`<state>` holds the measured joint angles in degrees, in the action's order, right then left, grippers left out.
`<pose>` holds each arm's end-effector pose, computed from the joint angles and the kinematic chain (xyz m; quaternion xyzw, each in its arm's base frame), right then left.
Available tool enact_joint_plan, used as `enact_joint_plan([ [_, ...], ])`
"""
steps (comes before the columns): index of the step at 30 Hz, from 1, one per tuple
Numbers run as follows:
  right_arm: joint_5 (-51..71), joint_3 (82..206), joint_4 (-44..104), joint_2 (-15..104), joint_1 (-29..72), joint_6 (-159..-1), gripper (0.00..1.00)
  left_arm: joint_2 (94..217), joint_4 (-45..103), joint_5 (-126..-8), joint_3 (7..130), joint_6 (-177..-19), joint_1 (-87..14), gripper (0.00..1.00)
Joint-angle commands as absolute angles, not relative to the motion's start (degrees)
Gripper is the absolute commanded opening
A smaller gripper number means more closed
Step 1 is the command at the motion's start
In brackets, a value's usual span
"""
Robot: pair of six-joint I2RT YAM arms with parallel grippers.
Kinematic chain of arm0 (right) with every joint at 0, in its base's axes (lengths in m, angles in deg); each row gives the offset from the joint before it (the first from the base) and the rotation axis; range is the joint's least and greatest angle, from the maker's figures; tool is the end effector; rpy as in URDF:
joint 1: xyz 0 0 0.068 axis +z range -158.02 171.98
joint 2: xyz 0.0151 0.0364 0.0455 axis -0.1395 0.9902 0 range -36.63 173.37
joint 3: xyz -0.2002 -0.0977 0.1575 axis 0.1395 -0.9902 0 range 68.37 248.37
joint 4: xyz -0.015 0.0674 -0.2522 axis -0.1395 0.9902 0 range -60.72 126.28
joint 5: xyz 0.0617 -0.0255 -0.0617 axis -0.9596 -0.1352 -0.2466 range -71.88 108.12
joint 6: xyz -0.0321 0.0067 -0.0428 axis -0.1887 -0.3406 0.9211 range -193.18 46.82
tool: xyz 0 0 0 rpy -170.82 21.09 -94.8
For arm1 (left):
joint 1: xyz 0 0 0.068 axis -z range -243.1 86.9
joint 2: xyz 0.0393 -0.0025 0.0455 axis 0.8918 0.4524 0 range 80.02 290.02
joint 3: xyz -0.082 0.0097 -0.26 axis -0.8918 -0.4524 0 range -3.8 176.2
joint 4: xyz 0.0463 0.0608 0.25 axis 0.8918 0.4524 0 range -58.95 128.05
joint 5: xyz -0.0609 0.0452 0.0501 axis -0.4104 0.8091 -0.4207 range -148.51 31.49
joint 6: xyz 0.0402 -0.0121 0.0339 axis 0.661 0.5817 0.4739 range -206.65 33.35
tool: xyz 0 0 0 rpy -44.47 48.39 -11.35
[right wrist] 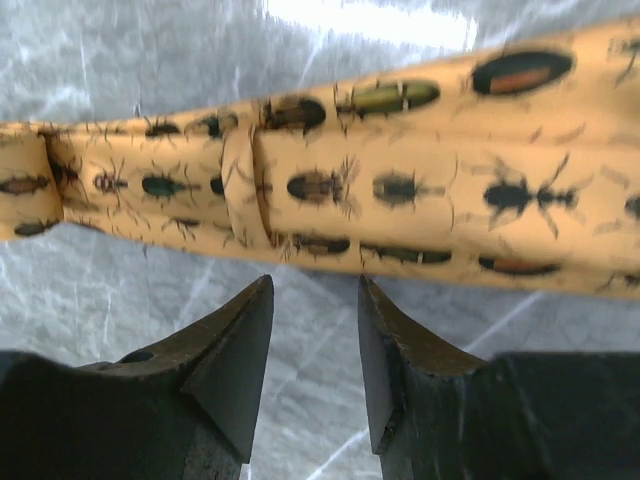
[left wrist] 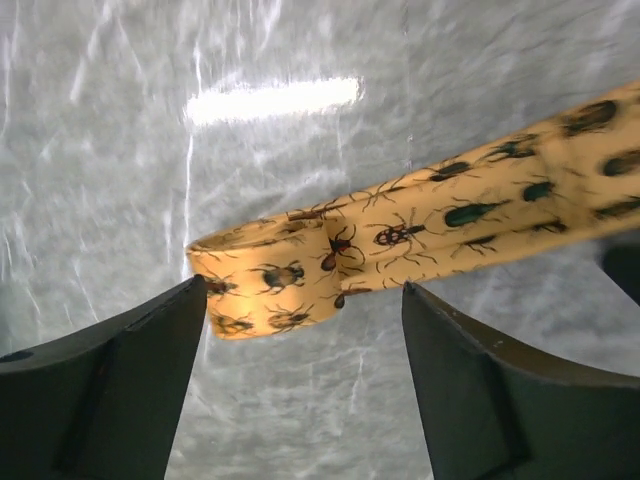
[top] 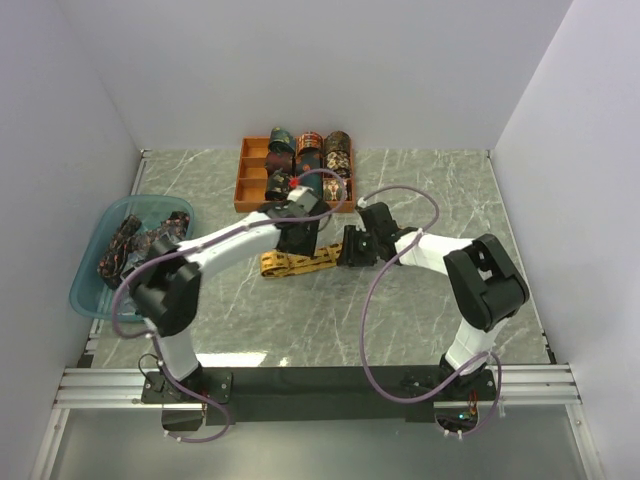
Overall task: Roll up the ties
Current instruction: Roll the tie
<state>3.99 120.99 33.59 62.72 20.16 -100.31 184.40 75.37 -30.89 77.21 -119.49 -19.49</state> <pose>0.2981 0.1697 0.1524 -0.0496 0.9352 0.2563 0.2393 0.2825 -0.2461 0.2295 0.0434 0.9529 0.0677 0.2925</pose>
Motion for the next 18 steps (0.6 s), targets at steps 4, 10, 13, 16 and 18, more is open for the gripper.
enact_joint_plan([
  [4, 5.73, 125.15, 35.87, 65.41, 18.44, -96.65, 0.47, 169.77, 61.04, -44.33, 67.42, -103.11, -26.35, 0.86],
  [10, 6.69, 127.08, 38.68, 66.56, 15.71, -91.73, 0.47, 162.2, 52.59, -58.06, 56.51, -89.74, -31.36, 0.84],
  [13, 6.87, 128.48, 40.26, 67.17, 14.4, -88.83, 0.48, 162.63, 52.49, -61.06, 55.35, -83.94, -33.65, 0.9],
  [16, 7.05, 128.93, 40.53, 67.44, 13.69, -87.07, 0.5, 163.52, 51.63, -65.43, 54.39, -78.49, -34.97, 0.9],
  [18, 6.52, 128.67, 40.0, 67.0, 13.6, -86.89, 0.5, 163.0, 49.7, -68.94, 52.9, -74.36, -35.68, 0.9],
])
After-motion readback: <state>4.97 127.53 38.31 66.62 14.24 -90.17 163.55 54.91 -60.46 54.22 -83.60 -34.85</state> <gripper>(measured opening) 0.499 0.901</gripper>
